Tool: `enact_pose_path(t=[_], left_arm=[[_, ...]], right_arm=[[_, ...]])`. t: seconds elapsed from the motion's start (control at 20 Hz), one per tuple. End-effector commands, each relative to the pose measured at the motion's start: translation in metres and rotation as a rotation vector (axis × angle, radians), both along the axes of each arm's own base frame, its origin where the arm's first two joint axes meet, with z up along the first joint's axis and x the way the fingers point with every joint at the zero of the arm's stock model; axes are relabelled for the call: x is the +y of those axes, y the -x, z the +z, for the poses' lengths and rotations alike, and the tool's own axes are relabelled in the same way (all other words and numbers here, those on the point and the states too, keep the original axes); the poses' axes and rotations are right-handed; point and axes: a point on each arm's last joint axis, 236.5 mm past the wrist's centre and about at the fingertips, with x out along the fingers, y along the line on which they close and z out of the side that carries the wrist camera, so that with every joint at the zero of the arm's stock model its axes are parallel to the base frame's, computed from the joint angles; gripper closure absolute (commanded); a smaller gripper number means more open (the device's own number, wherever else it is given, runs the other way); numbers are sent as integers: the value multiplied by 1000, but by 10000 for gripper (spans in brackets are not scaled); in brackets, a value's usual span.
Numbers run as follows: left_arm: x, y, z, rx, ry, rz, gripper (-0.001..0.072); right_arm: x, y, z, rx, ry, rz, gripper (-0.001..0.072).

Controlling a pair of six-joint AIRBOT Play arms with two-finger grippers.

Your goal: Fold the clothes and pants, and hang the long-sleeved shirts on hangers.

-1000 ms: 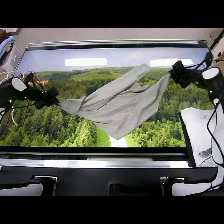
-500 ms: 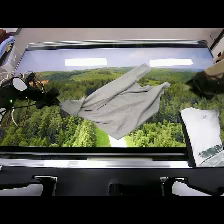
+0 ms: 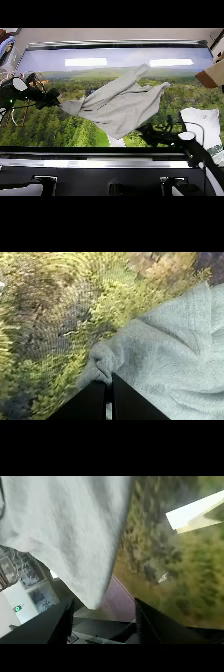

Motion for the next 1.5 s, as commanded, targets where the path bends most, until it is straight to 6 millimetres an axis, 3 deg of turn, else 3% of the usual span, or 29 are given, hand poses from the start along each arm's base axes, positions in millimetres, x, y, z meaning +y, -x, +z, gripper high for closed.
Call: enact_pose_path(t=[0.0,0.45,0.65,0.7,0.8,0.9,0.95,1.05,1.2,1.3,1.4,1.45], left_arm=[[0,0,0,0,0,-1,691],[0,0,0,1,-1,-1,691],[0,0,0,1,-1,-1,691],[0,0,0,1,-1,-1,691],[0,1,0,3,0,-1,691],[0,2,2,5,0,-4,691],[0,2,6,-8,-3,-11,691],[1,-3,25,-66,-18,-44,691],[4,-22,86,-231,-53,-92,691],[15,-37,158,-403,-83,-83,691],[34,-41,258,-637,-122,-34,691],[44,-34,319,-782,-147,-3,691]], right_arm=[[32,13,-19,4,9,-102,245],[24,-12,-38,4,98,-264,228],[44,-42,-44,3,113,-216,233],[48,-46,-48,26,106,-218,316],[53,-58,-38,-17,107,-198,657],[56,-69,-13,-102,96,-177,671],[56,-76,9,-160,82,-184,671],[53,-92,82,-328,22,-227,671],[23,-99,222,-707,10,-301,672],[-14,-91,325,-1003,60,-404,672],[-55,-69,426,-1256,110,-536,672],[-70,-53,471,-1356,127,-588,672]])
